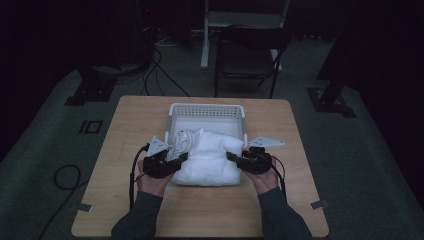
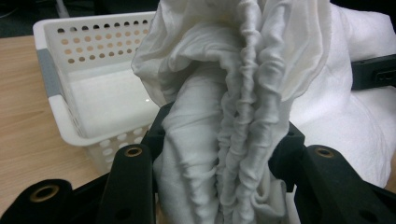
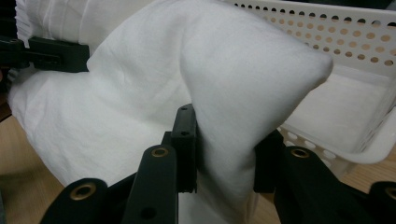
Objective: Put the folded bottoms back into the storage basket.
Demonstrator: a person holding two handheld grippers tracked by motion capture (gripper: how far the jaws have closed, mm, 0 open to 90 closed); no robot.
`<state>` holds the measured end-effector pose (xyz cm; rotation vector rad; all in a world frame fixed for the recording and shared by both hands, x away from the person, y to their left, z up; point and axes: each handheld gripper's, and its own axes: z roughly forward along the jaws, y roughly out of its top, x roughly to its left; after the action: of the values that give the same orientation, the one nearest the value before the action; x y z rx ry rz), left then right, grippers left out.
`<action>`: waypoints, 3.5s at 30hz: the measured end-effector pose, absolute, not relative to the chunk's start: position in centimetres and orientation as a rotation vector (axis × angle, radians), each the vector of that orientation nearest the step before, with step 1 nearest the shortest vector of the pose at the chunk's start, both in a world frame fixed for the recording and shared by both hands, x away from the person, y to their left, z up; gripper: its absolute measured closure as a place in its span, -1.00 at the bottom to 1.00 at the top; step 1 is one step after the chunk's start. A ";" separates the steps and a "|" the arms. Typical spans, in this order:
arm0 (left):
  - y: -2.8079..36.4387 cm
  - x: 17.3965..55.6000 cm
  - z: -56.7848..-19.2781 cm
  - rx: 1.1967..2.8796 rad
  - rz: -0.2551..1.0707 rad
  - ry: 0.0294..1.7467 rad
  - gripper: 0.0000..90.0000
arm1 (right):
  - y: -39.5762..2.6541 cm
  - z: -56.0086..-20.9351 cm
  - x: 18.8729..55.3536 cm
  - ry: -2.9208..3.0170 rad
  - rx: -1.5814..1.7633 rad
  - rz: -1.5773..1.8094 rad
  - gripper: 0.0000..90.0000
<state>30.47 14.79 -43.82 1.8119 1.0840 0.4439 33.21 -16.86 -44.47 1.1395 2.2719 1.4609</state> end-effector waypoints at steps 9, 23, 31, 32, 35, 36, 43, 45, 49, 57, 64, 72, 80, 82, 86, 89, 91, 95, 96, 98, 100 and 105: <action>14.9 31.0 -43.1 1.803 0.460 1.077 0.22 | -16.9 -43.9 33.7 2.257 1.133 1.473 0.54; 15.2 32.2 -42.3 1.777 0.444 1.069 0.22 | -16.8 -42.7 34.9 2.248 1.122 1.486 0.54; 15.1 32.9 -41.9 1.771 0.450 1.066 0.22 | -16.7 -42.3 35.4 2.238 1.120 1.471 0.55; 15.1 33.0 -41.9 1.770 0.449 1.067 0.22 | -16.7 -42.2 35.5 2.237 1.121 1.470 0.54; 15.0 33.2 -41.7 1.771 0.453 1.066 0.22 | -16.8 -42.1 35.6 2.234 1.124 1.469 0.55; 15.0 33.2 -41.7 1.771 0.454 1.066 0.22 | -16.8 -42.1 35.7 2.234 1.125 1.468 0.55; 15.0 33.6 -41.4 1.769 0.458 1.068 0.22 | -16.7 -41.8 36.0 2.232 1.119 1.458 0.54; 15.0 33.7 -41.4 1.767 0.458 1.070 0.22 | -16.6 -41.7 36.2 2.231 1.116 1.452 0.55; 15.1 33.9 -41.3 1.763 0.461 1.071 0.22 | -16.5 -41.5 36.4 2.228 1.116 1.448 0.55; 14.9 34.3 -40.9 1.762 0.471 1.069 0.22 | -16.5 -41.2 36.8 2.226 1.110 1.442 0.55; 14.8 34.9 -41.0 1.757 0.467 1.071 0.22 | -16.5 -40.9 37.4 2.222 1.112 1.422 0.55; 14.6 35.6 -40.9 1.760 0.471 1.074 0.22 | -16.6 -40.9 38.1 2.218 1.134 1.424 0.55; 14.6 36.3 -40.9 1.754 0.475 1.081 0.22 | -16.6 -40.7 38.8 2.208 1.151 1.431 0.55; 14.6 36.4 -40.9 1.753 0.474 1.082 0.22 | -16.6 -40.7 38.9 2.209 1.152 1.432 0.55; 14.8 36.8 -41.0 1.746 0.473 1.090 0.22 | -16.3 -40.7 39.4 2.211 1.152 1.424 0.55; 14.9 37.1 -41.0 1.741 0.476 1.092 0.22 | -16.2 -40.7 39.7 2.208 1.151 1.424 0.55; 14.9 37.3 -41.0 1.740 0.476 1.097 0.22 | -16.1 -40.7 39.9 2.205 1.155 1.428 0.55; 15.0 37.5 -40.9 1.737 0.481 1.107 0.22 | -15.9 -40.6 40.3 2.203 1.158 1.416 0.55; 15.0 37.6 -40.8 1.734 0.482 1.107 0.22 | -15.9 -40.6 40.4 2.204 1.157 1.416 0.55; 15.0 37.7 -40.8 1.736 0.484 1.107 0.22 | -15.8 -40.5 40.5 2.200 1.158 1.417 0.55; 15.0 37.8 -40.6 1.733 0.487 1.108 0.22 | -15.8 -40.4 40.7 2.196 1.156 1.417 0.55; 14.9 38.2 -40.5 1.734 0.498 1.107 0.22 | -15.8 -40.3 41.0 2.192 1.163 1.415 0.55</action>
<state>38.25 14.88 -40.47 1.7344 1.1065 0.4976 41.05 -15.76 -40.28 1.1627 2.1923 1.4147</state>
